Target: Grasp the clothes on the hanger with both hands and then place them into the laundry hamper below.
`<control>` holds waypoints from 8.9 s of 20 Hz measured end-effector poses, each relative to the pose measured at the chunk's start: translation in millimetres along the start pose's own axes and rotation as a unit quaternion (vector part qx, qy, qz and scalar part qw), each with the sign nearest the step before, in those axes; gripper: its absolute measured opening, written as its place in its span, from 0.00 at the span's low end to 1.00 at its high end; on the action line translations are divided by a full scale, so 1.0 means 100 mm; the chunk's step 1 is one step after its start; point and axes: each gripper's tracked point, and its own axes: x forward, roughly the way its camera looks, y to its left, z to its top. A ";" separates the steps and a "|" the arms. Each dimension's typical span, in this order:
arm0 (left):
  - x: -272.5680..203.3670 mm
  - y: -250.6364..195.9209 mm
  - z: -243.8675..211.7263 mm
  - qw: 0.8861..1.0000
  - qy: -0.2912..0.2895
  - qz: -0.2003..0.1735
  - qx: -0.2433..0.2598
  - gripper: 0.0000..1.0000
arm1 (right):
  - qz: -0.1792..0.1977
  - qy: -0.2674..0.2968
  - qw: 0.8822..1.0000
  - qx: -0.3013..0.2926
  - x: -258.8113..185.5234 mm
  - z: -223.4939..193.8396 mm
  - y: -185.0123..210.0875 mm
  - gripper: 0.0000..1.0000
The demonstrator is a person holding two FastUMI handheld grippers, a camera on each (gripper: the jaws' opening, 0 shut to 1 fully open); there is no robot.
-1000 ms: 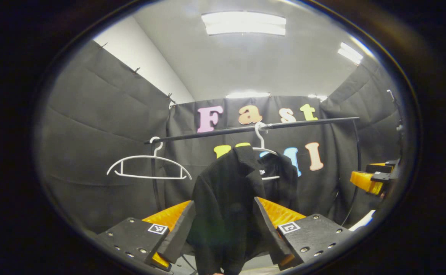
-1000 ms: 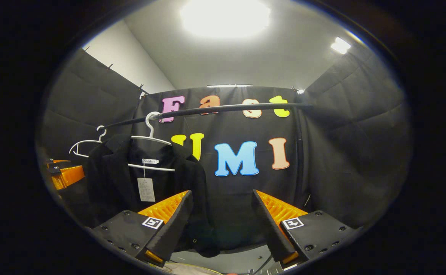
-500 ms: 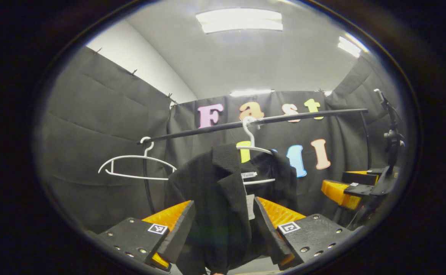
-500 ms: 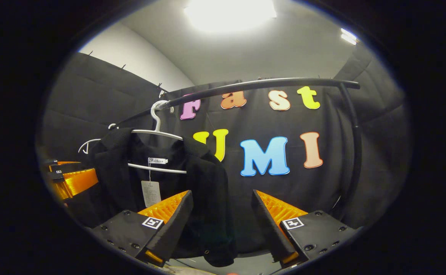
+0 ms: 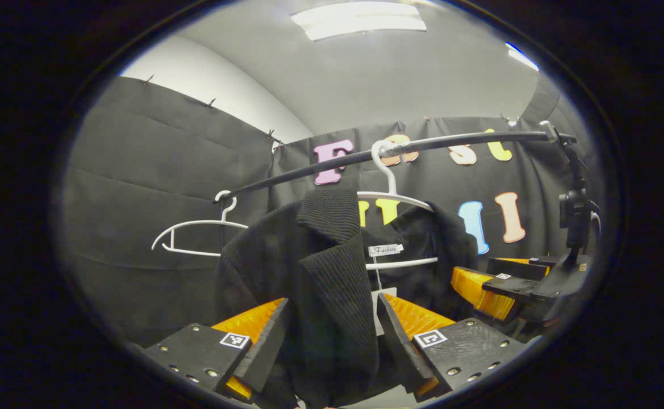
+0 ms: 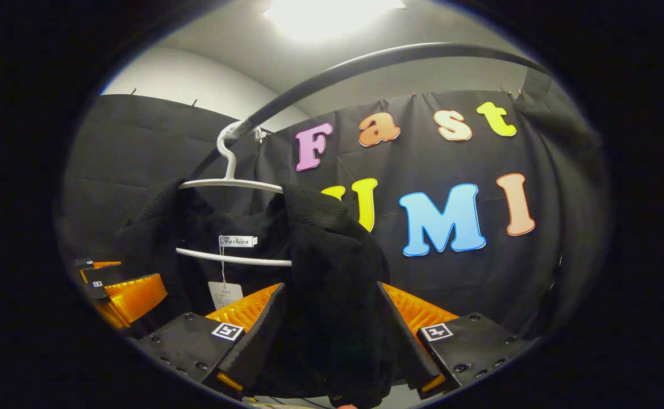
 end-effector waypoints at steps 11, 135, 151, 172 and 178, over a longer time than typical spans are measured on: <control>0.39 0.05 -0.20 0.999 0.021 0.044 0.000 0.89 | -0.014 -0.001 1.000 0.011 0.45 -0.06 0.09 0.96; -1.14 -0.19 -3.90 0.916 0.348 -0.199 -0.009 0.08 | -0.041 0.374 0.927 0.001 -1.65 -3.62 0.67 0.08; -1.30 0.09 -3.85 0.915 0.353 -0.186 0.052 0.96 | -0.034 0.401 0.914 -0.043 -1.99 -3.58 0.70 0.97; -1.12 0.43 -1.23 0.975 0.130 -0.177 -0.023 0.96 | -0.141 0.160 0.975 -0.061 -2.61 -0.86 0.15 0.96; -1.45 0.49 -0.46 0.978 0.091 -0.184 -0.029 0.96 | -0.160 0.103 0.980 -0.061 -3.12 -0.15 -0.04 0.96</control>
